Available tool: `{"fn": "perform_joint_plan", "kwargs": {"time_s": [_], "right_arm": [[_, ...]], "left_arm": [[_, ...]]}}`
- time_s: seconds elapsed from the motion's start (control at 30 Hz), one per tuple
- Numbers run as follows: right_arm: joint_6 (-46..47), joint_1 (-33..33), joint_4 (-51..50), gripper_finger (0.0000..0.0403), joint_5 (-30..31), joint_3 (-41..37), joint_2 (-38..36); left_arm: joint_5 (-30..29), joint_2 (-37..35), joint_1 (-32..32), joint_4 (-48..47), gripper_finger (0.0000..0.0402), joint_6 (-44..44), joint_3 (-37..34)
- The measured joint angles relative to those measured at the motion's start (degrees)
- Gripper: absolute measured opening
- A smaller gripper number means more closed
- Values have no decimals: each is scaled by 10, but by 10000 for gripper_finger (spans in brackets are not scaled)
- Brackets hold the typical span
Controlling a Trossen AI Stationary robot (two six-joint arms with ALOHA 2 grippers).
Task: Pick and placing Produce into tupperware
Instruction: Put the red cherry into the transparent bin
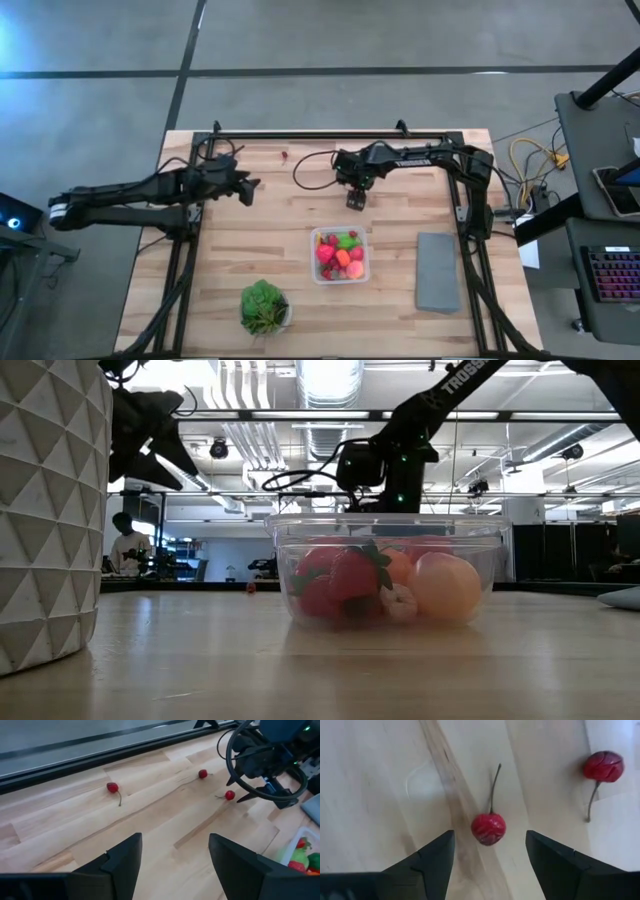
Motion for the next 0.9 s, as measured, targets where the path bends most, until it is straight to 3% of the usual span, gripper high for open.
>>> {"fn": "perform_joint_plan", "kwargs": {"time_s": [0.47,0.9], "right_arm": [[23,3,91,221,-2,-47,-1],[23,3,91,118,-4,-53,-2]], "left_arm": [[0,18,0,0,217,0,0],[1,14,0,0,217,1,0]]}}
